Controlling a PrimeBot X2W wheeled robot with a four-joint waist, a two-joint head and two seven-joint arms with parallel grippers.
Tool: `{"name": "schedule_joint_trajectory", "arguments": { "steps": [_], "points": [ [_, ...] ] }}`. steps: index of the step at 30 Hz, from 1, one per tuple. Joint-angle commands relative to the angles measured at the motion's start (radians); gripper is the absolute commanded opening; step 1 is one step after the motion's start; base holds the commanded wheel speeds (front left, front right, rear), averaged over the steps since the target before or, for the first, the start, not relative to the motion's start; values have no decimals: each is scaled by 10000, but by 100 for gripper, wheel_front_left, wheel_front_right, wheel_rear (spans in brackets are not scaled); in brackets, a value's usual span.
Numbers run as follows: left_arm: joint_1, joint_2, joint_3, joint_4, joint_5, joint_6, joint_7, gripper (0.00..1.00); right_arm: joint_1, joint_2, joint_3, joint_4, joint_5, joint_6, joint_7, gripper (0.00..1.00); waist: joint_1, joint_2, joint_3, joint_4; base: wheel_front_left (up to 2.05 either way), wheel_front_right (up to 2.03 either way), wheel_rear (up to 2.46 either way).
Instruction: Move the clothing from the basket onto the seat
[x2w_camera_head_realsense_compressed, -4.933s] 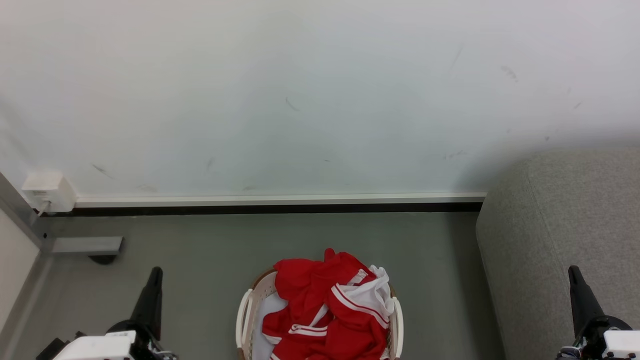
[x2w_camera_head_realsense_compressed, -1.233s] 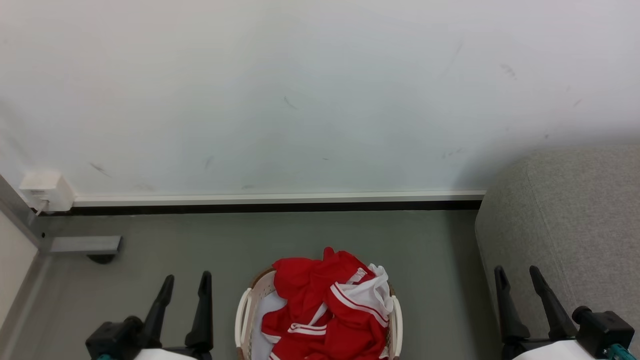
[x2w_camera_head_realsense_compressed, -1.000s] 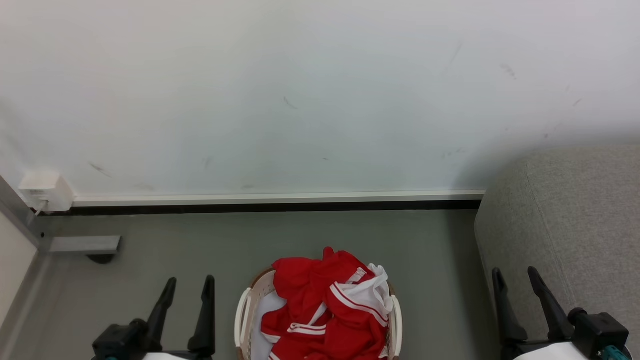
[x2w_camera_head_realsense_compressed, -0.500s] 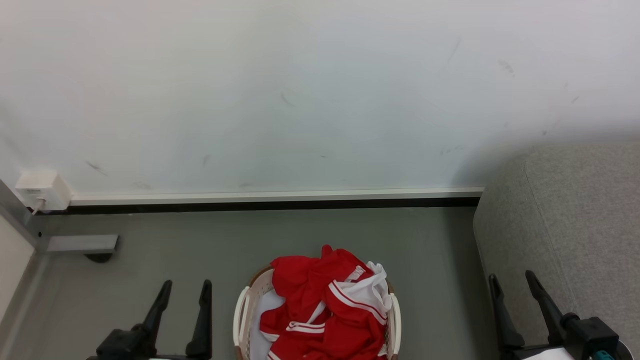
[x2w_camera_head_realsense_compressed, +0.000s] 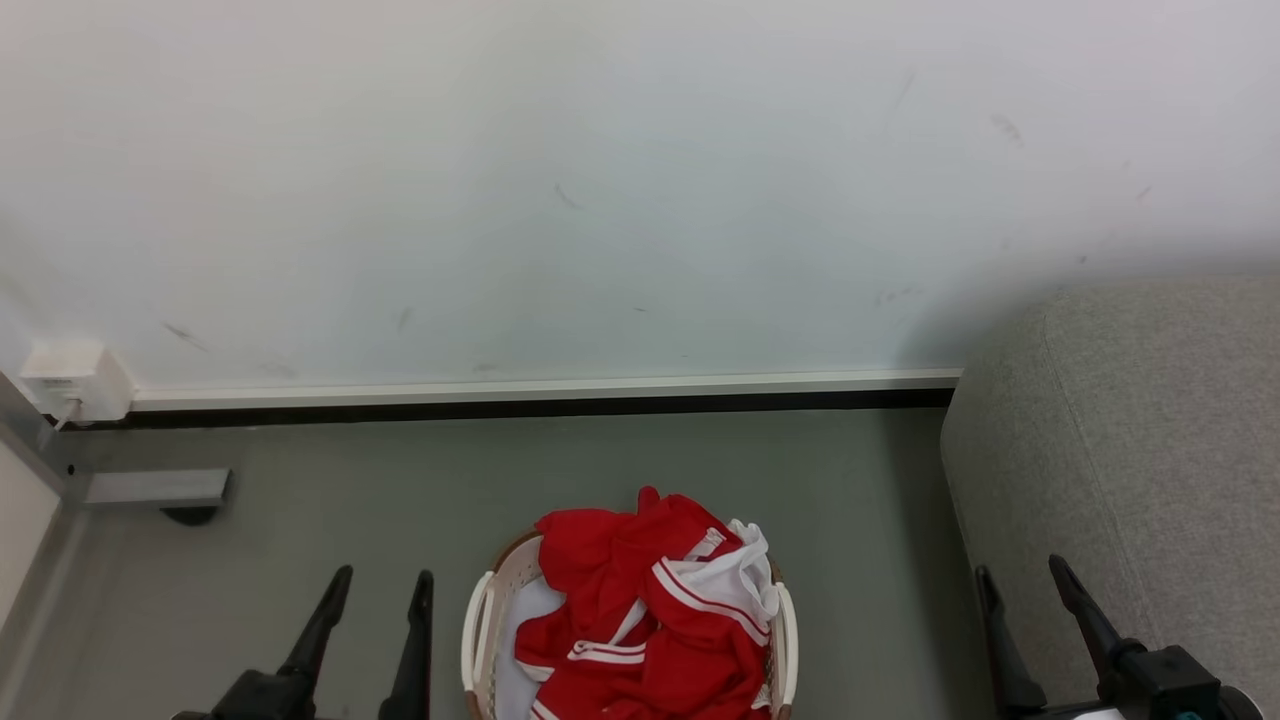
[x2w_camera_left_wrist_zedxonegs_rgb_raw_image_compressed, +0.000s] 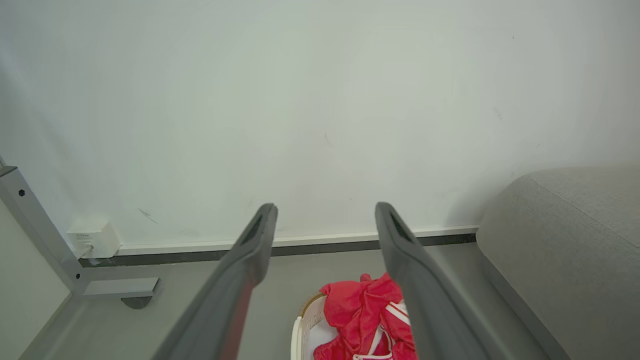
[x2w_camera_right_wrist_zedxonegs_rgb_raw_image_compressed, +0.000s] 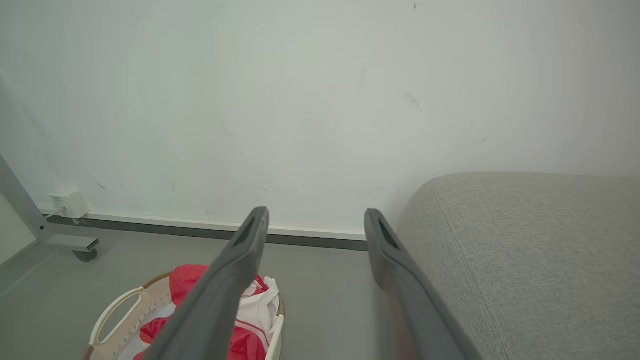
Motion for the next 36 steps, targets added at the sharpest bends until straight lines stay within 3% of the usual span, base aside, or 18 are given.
{"name": "schedule_joint_trajectory", "arguments": {
  "steps": [1, 25, 36],
  "points": [
    [101, -3, 34, 43, 207, -28, -36, 100, -21, -74, -5, 42, -154, -21, -76, 100, 0, 0, 5, -10, 0, 0, 0],
    [44, -94, 128, 272, 221, -177, -32, 100, -112, -68, 83, 19, 69, -21, -75, 100, 0, 0, 41, -114, 0, 0, 0],
    [-265, -102, 95, 288, 216, -304, -30, 100, -380, -66, 211, -239, 108, -21, -73, 100, 0, 0, 597, -673, 0, 0, 0]
  ]
}}
